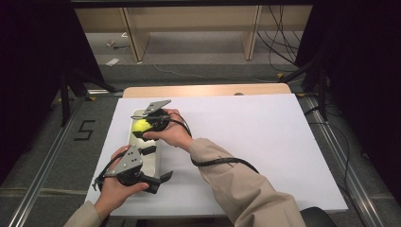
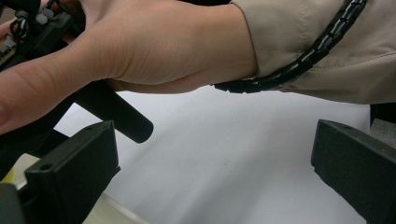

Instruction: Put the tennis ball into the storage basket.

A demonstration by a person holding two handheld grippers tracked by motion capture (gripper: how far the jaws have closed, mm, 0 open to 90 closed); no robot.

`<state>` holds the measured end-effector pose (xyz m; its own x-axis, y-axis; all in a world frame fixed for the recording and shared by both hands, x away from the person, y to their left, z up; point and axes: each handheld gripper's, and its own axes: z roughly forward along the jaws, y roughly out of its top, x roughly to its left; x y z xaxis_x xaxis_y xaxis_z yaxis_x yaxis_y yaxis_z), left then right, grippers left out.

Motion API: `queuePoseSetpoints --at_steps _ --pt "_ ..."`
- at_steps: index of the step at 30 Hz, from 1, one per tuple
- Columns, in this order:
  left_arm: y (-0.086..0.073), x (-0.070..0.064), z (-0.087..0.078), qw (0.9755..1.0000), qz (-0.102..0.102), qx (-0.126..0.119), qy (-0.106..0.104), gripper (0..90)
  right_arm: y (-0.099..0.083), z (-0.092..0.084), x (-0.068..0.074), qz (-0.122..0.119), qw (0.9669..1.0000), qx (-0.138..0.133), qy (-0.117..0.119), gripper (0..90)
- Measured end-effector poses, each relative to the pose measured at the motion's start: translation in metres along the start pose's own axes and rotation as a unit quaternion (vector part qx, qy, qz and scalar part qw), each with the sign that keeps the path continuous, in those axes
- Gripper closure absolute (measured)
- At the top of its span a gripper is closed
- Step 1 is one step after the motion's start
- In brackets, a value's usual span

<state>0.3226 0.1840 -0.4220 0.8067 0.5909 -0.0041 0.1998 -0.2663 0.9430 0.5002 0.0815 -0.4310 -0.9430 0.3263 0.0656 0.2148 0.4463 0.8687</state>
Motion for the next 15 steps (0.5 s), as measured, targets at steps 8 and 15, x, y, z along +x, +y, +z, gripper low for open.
queuePoseSetpoints --at_steps 8,15 --pt "0.0 0.0001 0.0001 1.0 0.0 0.001 0.0 0.4 -0.0001 -0.0002 -0.0006 0.001 1.0 0.001 -0.003 27.0" --pt "0.0 0.0001 0.0 1.0 -0.001 0.0 0.001 0.4 -0.0006 -0.0008 -0.001 0.005 1.0 -0.001 0.0 26.3"
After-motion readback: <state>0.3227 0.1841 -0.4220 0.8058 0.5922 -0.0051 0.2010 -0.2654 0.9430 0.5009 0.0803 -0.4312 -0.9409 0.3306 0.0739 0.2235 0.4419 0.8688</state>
